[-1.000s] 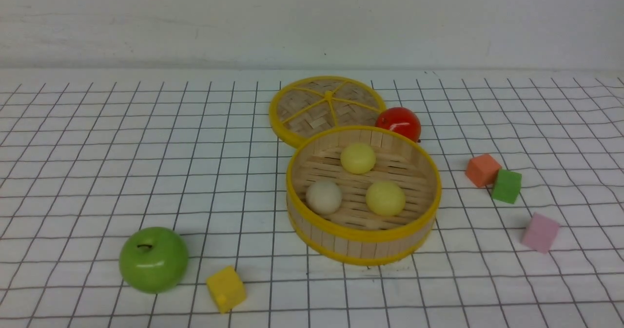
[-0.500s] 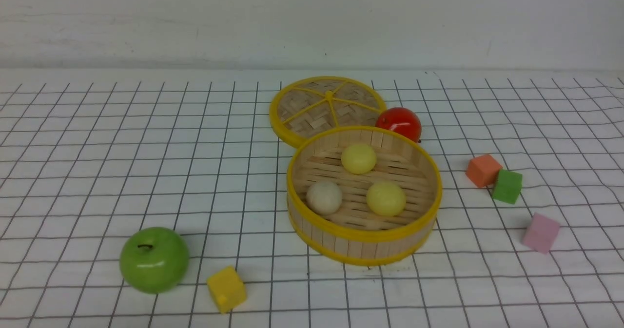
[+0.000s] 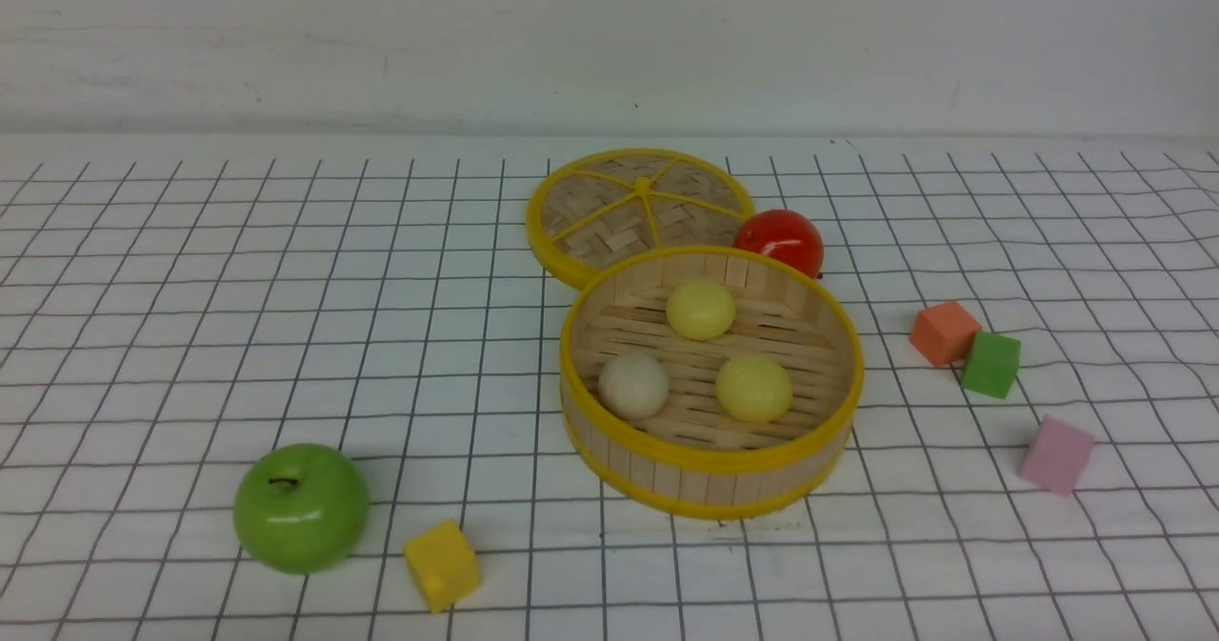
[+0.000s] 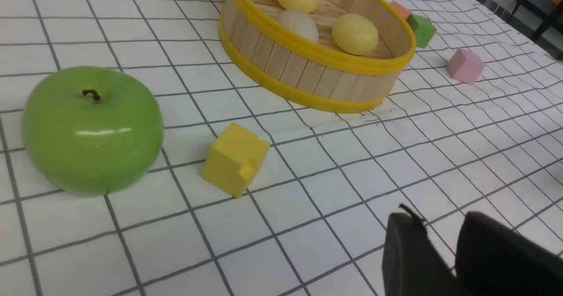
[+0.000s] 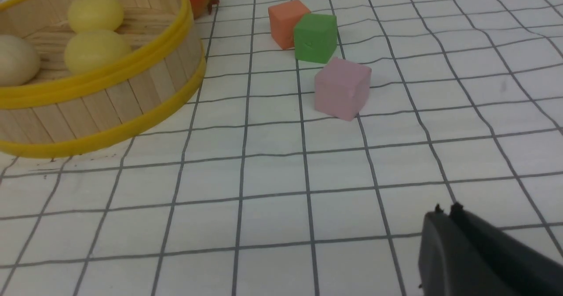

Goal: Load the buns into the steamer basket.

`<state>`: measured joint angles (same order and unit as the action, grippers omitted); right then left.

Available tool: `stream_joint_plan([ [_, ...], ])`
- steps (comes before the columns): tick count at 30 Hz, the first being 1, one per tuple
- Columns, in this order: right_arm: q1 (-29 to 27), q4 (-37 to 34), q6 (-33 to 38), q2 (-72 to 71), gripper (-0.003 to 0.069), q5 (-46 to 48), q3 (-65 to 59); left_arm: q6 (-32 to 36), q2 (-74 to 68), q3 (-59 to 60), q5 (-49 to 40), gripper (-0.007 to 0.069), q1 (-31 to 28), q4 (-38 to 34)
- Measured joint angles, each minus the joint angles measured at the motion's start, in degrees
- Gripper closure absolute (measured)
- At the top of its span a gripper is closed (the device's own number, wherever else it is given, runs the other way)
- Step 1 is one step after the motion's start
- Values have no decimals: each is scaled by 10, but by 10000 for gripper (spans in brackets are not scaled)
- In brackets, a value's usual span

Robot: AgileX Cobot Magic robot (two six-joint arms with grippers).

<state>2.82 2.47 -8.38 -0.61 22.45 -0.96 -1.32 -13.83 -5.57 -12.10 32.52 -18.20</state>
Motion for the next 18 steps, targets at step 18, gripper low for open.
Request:
stream_joint_plan([
  [18,0,0,0,0,650,0,0,-105,135,8,23,638,-219,142],
])
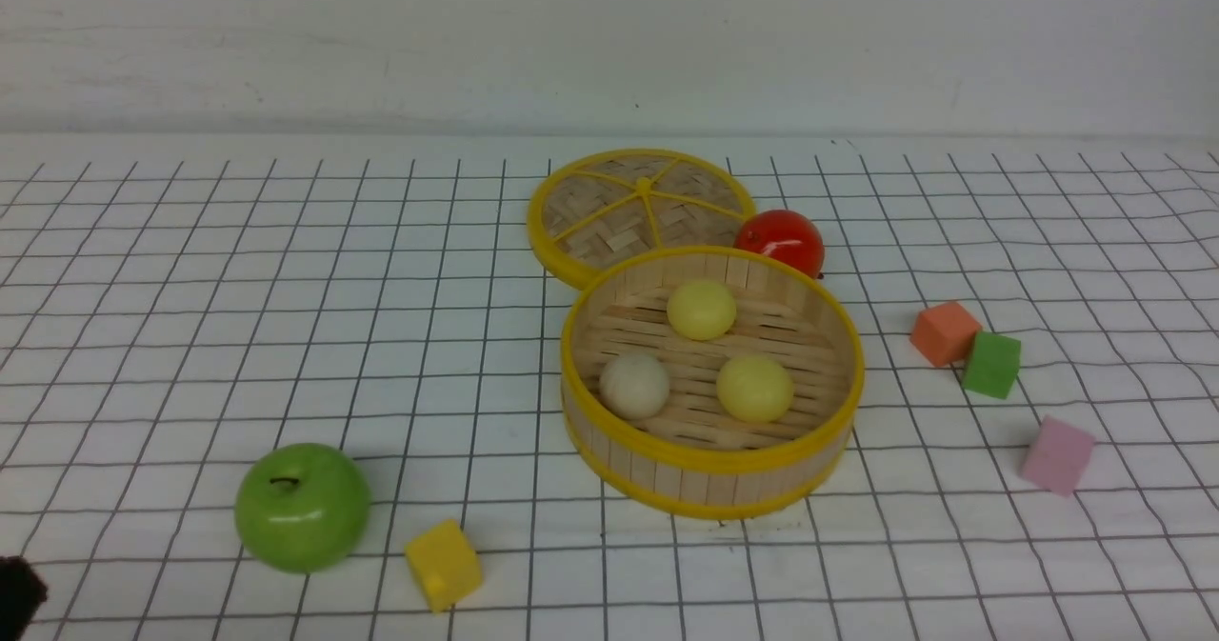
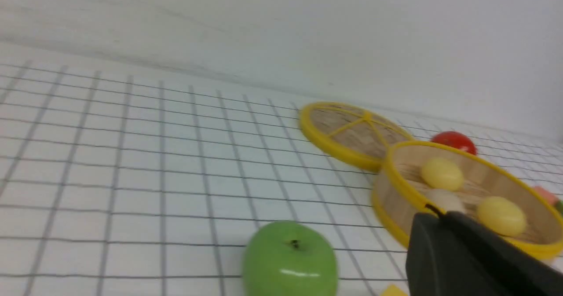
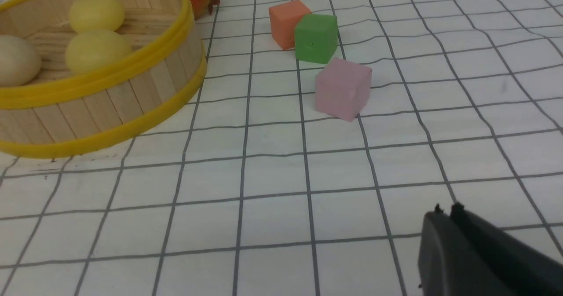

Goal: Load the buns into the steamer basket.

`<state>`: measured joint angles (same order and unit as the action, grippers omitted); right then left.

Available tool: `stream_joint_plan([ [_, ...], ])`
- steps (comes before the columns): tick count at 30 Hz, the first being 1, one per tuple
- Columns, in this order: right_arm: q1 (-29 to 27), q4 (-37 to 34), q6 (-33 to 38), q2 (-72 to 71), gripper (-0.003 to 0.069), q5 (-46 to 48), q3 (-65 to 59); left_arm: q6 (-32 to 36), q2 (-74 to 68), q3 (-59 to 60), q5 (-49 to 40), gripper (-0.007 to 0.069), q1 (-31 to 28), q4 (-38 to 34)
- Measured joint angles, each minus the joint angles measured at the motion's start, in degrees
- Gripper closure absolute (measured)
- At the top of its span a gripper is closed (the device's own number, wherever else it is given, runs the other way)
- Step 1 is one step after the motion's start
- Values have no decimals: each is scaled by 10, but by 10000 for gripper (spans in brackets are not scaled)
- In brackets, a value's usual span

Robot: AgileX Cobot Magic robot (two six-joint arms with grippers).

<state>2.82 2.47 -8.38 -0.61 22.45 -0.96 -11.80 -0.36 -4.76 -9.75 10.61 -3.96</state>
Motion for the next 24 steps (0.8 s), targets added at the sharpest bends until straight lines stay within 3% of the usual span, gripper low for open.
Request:
stream_joint_plan([
  [5,0,0,0,0,645,0,0,-57,10,48,-27,638,-49,30],
  [8,0,0,0,0,640,-1,0,-97,10,65,-111,638,-63,25],
  [24,0,1,0,0,624,-2,0,-102,10,65,-122,638,-64,24],
])
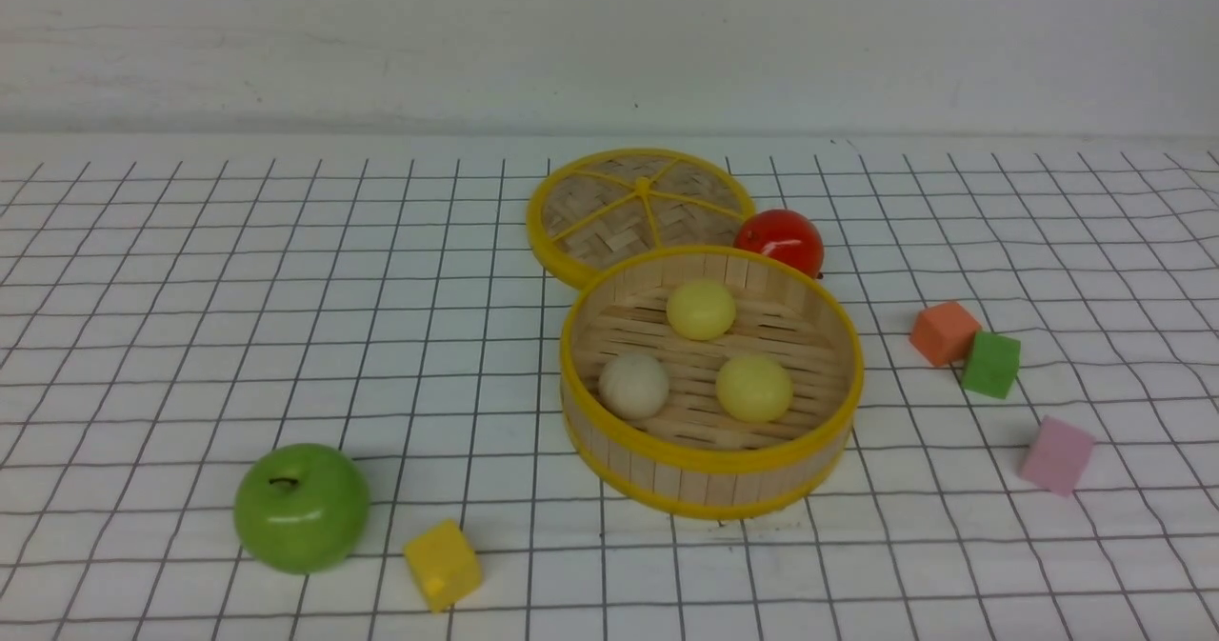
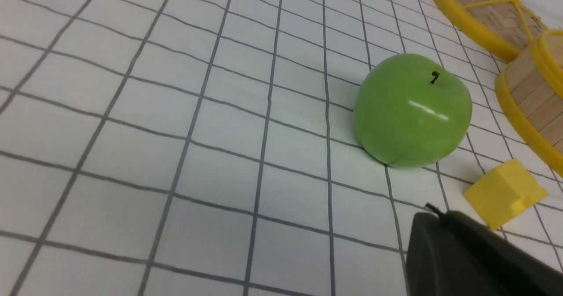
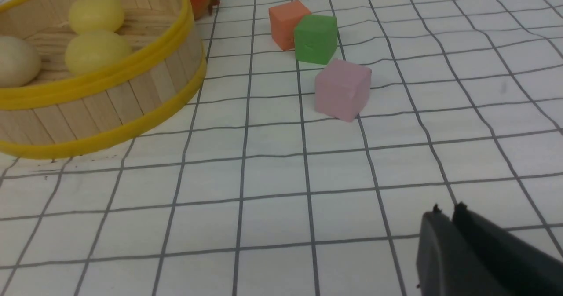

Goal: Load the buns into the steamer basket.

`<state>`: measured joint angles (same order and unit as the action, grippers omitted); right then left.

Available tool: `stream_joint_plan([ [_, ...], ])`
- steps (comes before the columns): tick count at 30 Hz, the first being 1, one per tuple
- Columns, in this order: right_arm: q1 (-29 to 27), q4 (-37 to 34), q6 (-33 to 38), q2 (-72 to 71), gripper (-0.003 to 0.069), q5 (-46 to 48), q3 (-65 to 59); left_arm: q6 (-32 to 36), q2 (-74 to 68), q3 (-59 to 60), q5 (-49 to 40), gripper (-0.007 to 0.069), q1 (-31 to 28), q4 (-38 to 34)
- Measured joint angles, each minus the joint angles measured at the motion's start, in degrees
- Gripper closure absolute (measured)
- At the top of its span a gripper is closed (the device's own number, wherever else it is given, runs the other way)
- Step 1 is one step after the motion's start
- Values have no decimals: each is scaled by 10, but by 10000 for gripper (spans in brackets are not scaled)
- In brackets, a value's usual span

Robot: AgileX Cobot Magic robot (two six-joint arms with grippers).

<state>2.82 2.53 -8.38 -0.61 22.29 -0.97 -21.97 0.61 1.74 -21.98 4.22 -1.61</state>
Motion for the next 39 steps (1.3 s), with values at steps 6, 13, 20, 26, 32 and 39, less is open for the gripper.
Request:
stream_joint_plan([
  [6,0,0,0,0,615,0,-1,0,0,0,0,638,0,0],
  [13,0,0,0,0,606,0,-1,-1,0,0,0,638,0,0],
  [20,0,0,0,0,595,0,-1,-1,0,0,0,638,0,0],
  [26,0,0,0,0,587,0,-1,-1,0,0,0,638,0,0],
  [32,0,0,0,0,575,0,-1,-1,0,0,0,637,0,0],
  [39,0,0,0,0,567,0,-1,-1,0,0,0,637,0,0],
])
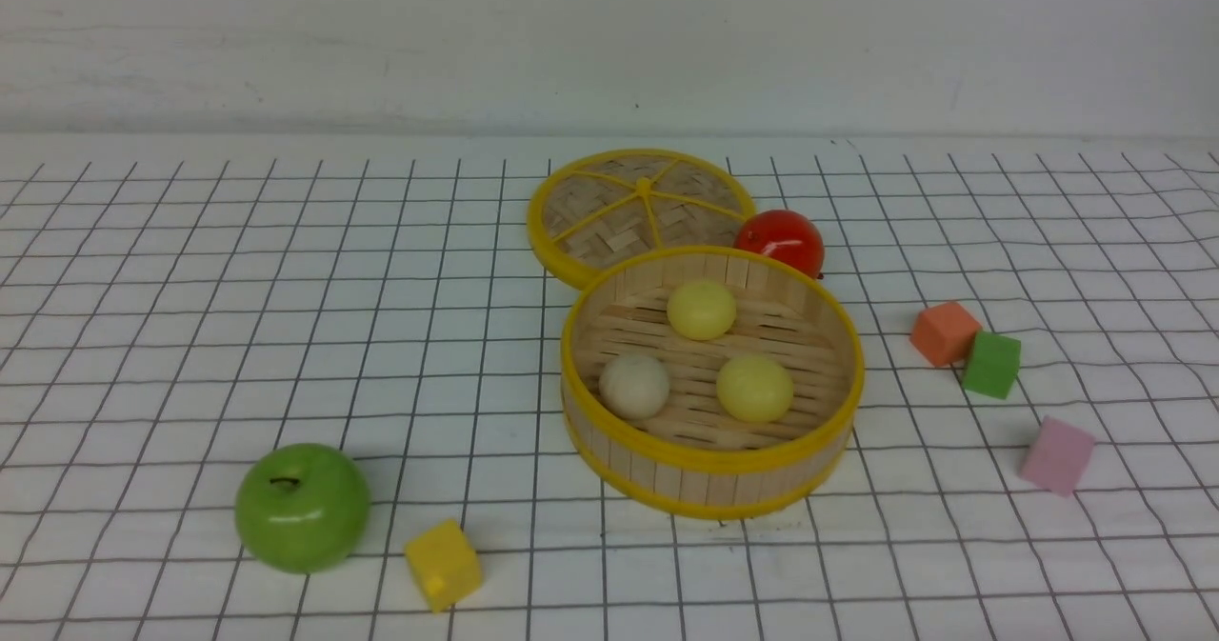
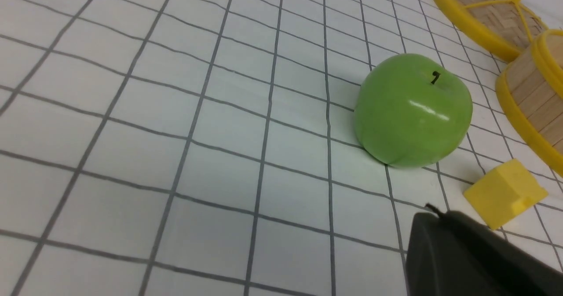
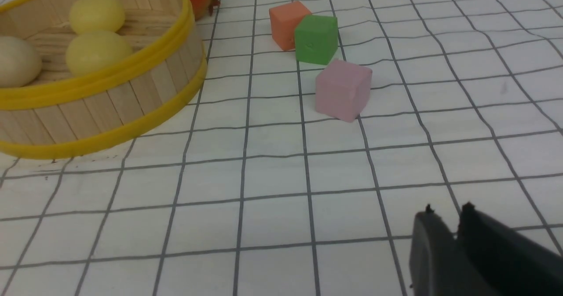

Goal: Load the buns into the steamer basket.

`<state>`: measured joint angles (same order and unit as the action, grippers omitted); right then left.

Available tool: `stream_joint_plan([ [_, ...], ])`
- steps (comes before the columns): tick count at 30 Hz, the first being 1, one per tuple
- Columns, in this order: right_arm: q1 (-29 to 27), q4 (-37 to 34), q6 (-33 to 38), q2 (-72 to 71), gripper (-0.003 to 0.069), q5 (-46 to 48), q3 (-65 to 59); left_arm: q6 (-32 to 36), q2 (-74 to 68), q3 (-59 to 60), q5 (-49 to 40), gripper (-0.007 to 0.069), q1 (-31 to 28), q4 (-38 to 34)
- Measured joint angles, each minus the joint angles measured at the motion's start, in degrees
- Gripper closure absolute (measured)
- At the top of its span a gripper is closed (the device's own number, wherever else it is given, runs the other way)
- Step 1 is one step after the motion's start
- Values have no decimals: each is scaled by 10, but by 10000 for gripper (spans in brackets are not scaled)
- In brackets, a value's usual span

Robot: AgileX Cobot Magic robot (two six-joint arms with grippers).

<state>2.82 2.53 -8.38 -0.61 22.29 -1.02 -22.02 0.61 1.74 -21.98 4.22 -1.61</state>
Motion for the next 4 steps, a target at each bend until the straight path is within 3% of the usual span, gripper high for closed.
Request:
stream_joint_plan([
  [4,0,0,0,0,561,0,0,0,0,0,0,634,0,0],
])
